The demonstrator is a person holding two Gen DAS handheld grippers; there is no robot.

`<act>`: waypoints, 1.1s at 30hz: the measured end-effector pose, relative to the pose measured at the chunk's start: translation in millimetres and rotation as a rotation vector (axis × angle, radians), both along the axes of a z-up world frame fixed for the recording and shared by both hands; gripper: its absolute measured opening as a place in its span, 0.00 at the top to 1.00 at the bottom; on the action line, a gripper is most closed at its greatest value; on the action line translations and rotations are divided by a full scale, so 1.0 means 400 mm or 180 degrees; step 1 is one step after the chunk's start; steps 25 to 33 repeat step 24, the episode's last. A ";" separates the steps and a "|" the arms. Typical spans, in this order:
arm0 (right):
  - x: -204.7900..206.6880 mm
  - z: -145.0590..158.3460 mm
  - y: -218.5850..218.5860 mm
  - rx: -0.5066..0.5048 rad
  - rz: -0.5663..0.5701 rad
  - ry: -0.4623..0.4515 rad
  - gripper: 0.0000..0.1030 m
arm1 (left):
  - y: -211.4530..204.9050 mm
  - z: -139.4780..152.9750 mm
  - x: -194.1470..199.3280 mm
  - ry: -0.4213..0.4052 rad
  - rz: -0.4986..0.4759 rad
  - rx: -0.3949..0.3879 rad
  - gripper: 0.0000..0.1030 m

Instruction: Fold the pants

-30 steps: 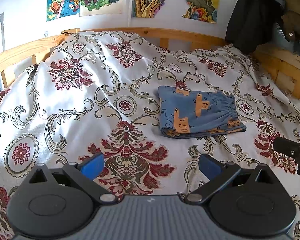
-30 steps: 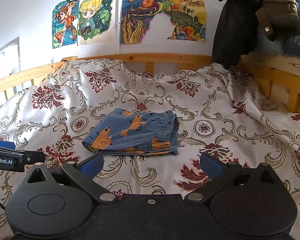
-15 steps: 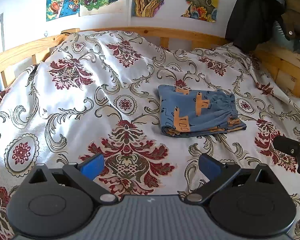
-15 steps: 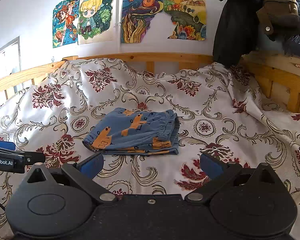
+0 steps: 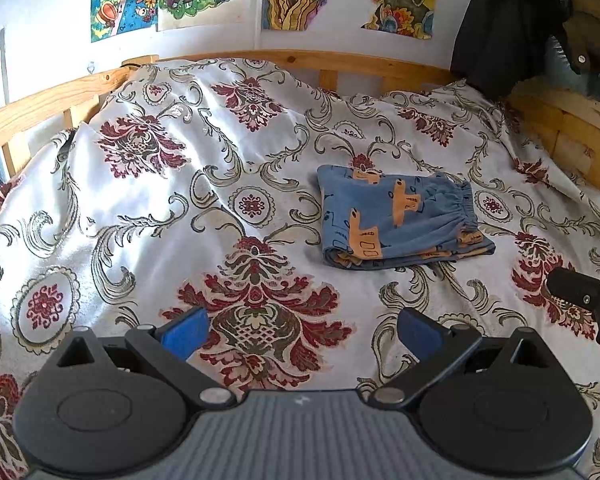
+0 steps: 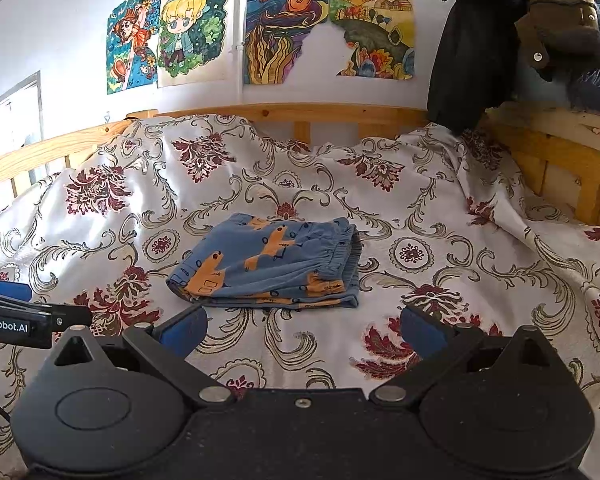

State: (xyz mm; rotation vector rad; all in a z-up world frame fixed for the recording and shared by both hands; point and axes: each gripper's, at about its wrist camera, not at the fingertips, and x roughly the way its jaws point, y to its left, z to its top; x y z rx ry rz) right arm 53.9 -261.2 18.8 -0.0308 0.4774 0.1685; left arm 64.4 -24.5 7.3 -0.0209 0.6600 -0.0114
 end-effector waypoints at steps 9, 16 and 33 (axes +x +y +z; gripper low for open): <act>-0.004 -0.002 0.004 -0.0005 0.0002 0.0006 0.01 | -0.019 0.008 -0.003 -0.0019 -0.0106 0.0162 0.00; -0.006 -0.003 0.006 -0.0005 0.0002 0.0010 0.01 | -0.024 0.014 -0.007 -0.0078 -0.0153 0.0213 0.00; -0.007 -0.003 0.008 -0.0008 0.0000 0.0016 0.01 | -0.025 0.014 -0.009 -0.0088 -0.0170 0.0235 0.00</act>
